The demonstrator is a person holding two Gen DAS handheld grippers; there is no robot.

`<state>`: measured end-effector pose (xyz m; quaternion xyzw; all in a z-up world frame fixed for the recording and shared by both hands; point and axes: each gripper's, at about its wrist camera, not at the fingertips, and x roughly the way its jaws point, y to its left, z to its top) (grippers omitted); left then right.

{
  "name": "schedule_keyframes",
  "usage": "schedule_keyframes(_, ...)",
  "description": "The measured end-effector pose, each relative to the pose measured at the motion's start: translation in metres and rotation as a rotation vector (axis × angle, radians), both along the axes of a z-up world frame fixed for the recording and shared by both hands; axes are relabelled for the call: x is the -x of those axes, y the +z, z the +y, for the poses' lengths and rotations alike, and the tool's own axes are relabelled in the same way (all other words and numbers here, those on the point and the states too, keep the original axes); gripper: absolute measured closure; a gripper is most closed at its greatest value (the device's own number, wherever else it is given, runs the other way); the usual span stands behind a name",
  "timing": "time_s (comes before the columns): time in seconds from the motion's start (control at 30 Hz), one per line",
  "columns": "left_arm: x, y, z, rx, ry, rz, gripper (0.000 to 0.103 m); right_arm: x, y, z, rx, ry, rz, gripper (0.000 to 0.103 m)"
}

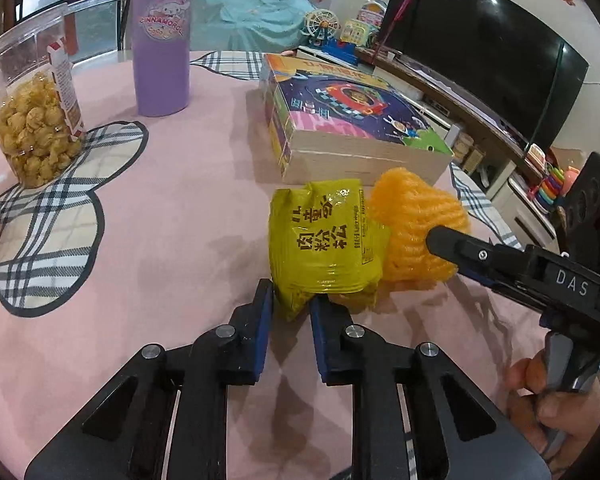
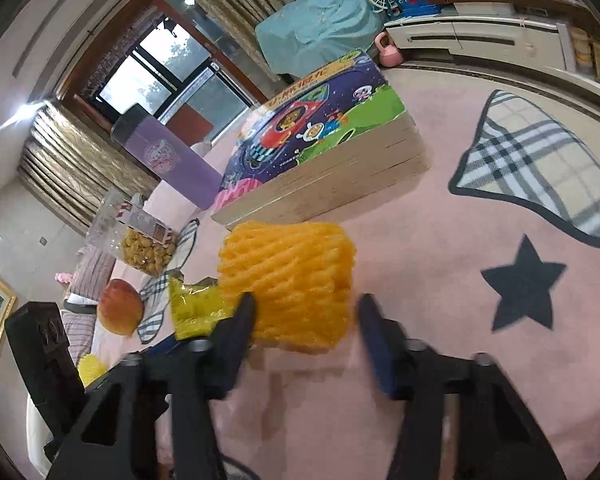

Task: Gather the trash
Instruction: 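Grasp yellow snack bag with left gripper while right gripper grasps orange foam net, then carry yellow bag in left gripper and orange net in right gripper over bin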

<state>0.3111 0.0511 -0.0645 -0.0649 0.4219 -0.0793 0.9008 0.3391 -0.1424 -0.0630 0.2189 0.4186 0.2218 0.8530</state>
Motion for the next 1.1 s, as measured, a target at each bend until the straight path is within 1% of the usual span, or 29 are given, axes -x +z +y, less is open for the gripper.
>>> schedule_keyframes(0.13, 0.008, 0.004, -0.003, -0.014, -0.008, -0.023, 0.096, 0.002, 0.001, -0.001, 0.001, 0.008, -0.025, 0.07)
schedule_keyframes(0.2, 0.013, 0.006, -0.005, -0.02, -0.007, -0.026, 0.096, 0.004, 0.001, -0.003, -0.006, 0.011, -0.025, 0.074)
schedule_keyframes(0.23, 0.016, 0.007, -0.006, -0.022, -0.006, -0.029, 0.097, 0.007, 0.001, -0.005, -0.011, 0.015, -0.025, 0.078)
schedule_keyframes(0.37, 0.034, 0.011, -0.009, -0.024, -0.001, -0.035, 0.097, 0.019, 0.005, -0.01, -0.001, 0.021, -0.033, 0.082)
schedule_keyframes(0.47, 0.051, 0.013, -0.012, -0.008, 0.001, -0.031, 0.097, 0.032, 0.009, -0.012, 0.008, 0.027, -0.047, 0.084)
schedule_keyframes(0.7, 0.085, 0.015, -0.026, 0.009, -0.003, -0.024, 0.097, 0.071, 0.015, -0.027, 0.011, 0.016, -0.059, 0.085)
schedule_keyframes(0.8, 0.097, 0.016, -0.034, 0.015, -0.015, -0.021, 0.097, 0.089, 0.018, -0.032, 0.021, 0.008, -0.073, 0.085)
schedule_keyframes(1.1, 0.127, 0.026, -0.063, 0.013, -0.069, -0.038, 0.097, 0.133, 0.03, -0.056, 0.0, -0.041, -0.106, 0.085)
